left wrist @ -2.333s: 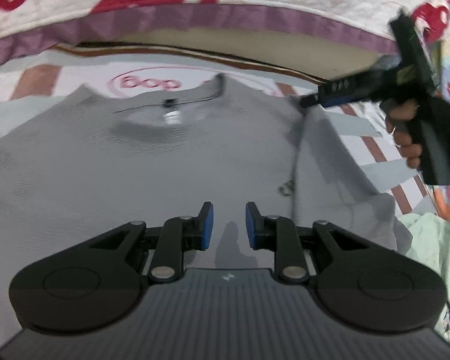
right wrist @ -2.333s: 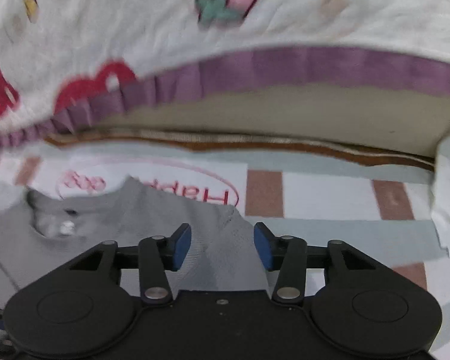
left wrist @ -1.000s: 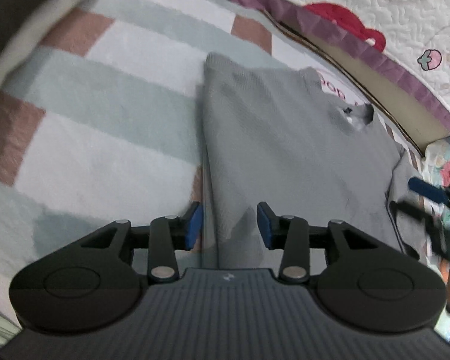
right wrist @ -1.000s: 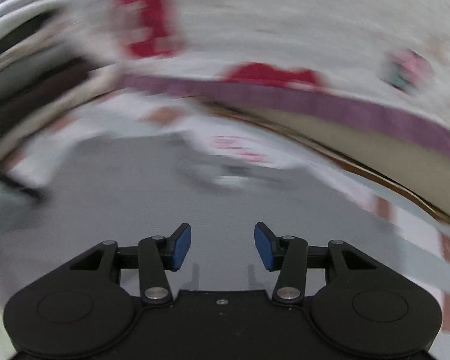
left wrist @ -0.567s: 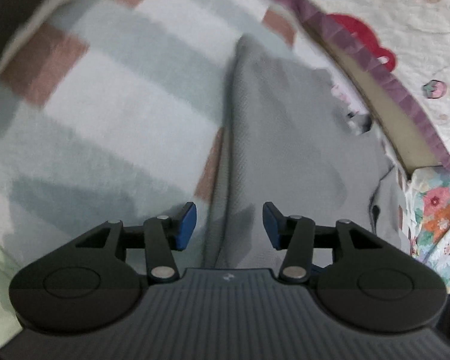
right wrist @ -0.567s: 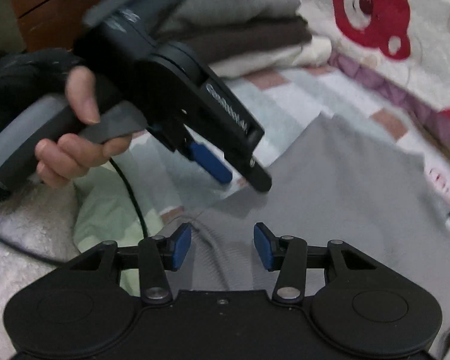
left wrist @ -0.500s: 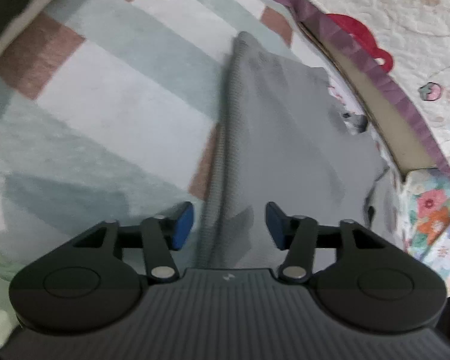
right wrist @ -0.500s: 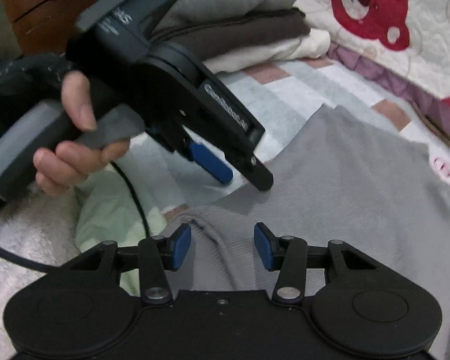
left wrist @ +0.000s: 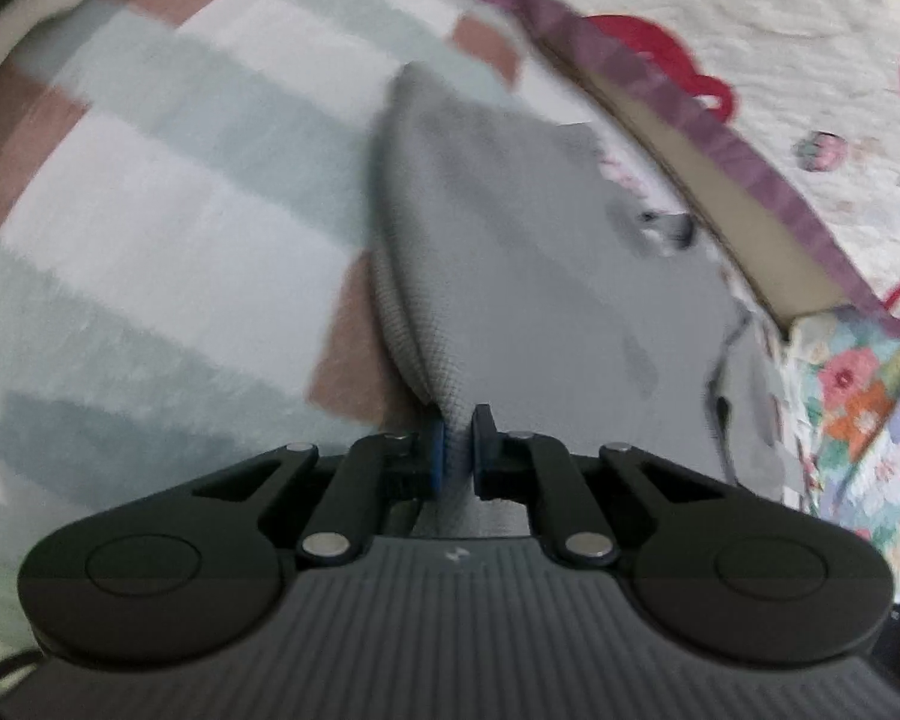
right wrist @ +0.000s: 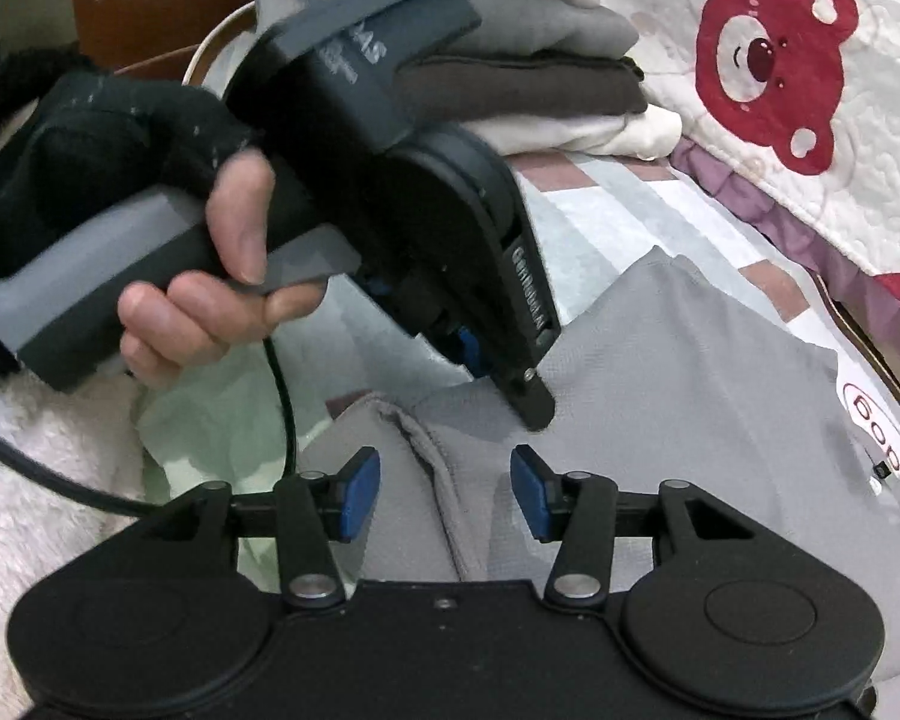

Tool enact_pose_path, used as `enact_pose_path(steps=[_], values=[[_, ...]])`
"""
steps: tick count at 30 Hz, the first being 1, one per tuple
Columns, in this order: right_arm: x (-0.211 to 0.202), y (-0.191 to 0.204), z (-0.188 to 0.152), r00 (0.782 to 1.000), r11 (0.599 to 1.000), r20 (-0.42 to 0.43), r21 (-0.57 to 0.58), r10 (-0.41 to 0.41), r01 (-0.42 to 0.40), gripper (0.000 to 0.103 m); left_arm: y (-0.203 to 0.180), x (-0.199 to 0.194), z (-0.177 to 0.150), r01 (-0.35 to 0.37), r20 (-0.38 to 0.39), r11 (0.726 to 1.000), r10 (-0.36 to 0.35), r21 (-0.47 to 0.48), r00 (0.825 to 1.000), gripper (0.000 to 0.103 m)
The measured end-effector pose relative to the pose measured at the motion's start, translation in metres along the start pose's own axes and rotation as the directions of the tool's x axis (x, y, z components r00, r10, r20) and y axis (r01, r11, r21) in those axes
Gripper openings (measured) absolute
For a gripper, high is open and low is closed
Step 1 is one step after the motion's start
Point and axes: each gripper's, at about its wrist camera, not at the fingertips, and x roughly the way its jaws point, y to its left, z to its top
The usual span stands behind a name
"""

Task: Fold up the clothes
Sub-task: 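Grasp the shirt side with the left gripper while the right gripper grasps beside it, then lift the shirt side with both grippers and fold it toward the collar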

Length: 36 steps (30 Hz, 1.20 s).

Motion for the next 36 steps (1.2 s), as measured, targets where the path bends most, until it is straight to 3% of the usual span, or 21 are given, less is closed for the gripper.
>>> enact_pose_path(steps=[3, 6, 10, 12, 15, 22, 25, 27, 31, 36], values=[[0.003, -0.002, 0.004, 1.000, 0.999, -0.004, 0.039, -0.007, 0.007, 0.057, -0.010, -0.001, 0.000, 0.032, 0.016, 0.999, -0.032, 0.030, 0.999, 0.007], [0.003, -0.015, 0.010, 1.000, 0.985, -0.004, 0.171, -0.026, 0.027, 0.061, -0.003, -0.004, 0.001, 0.095, 0.018, 0.995, -0.094, -0.033, 0.995, 0.007], [0.003, -0.037, 0.008, 0.999, 0.907, 0.031, 0.420, -0.014, 0.000, 0.064, 0.010, -0.005, -0.001, 0.159, 0.024, 0.979, -0.157, -0.125, 0.987, 0.007], [0.007, -0.041, 0.006, 0.999, 0.873, 0.039, 0.488, -0.009, -0.011, 0.065, 0.010, -0.005, -0.001, 0.170, 0.029, 0.975, -0.168, -0.142, 0.985, 0.007], [0.011, -0.037, 0.007, 0.998, 0.848, 0.051, 0.530, -0.034, 0.001, 0.065, 0.006, -0.003, -0.001, 0.181, 0.031, 0.974, -0.178, -0.135, 0.983, 0.007], [0.029, -0.022, 0.022, 0.983, 0.865, -0.010, 0.472, -0.185, 0.167, 0.064, 0.003, -0.006, 0.003, 0.205, 0.034, 0.974, -0.203, -0.100, 0.979, 0.007], [0.032, -0.025, 0.018, 0.975, 0.866, -0.005, 0.458, -0.223, 0.201, 0.044, 0.002, -0.008, 0.003, 0.198, 0.041, 0.977, -0.195, -0.082, 0.980, 0.007], [0.033, -0.031, 0.012, 0.972, 0.868, 0.002, 0.450, -0.235, 0.209, 0.020, 0.003, -0.008, 0.004, 0.215, 0.042, 0.972, -0.212, -0.095, 0.976, 0.007], [0.028, -0.045, -0.002, 0.972, 0.866, 0.026, 0.461, -0.233, 0.195, 0.017, 0.000, -0.014, 0.002, 0.227, 0.066, 0.971, -0.223, -0.074, 0.973, 0.011], [0.020, -0.059, -0.010, 0.971, 0.844, 0.049, 0.507, -0.233, 0.177, 0.017, 0.005, -0.031, 0.002, 0.169, 0.146, 0.984, -0.158, -0.065, 0.977, 0.013]])
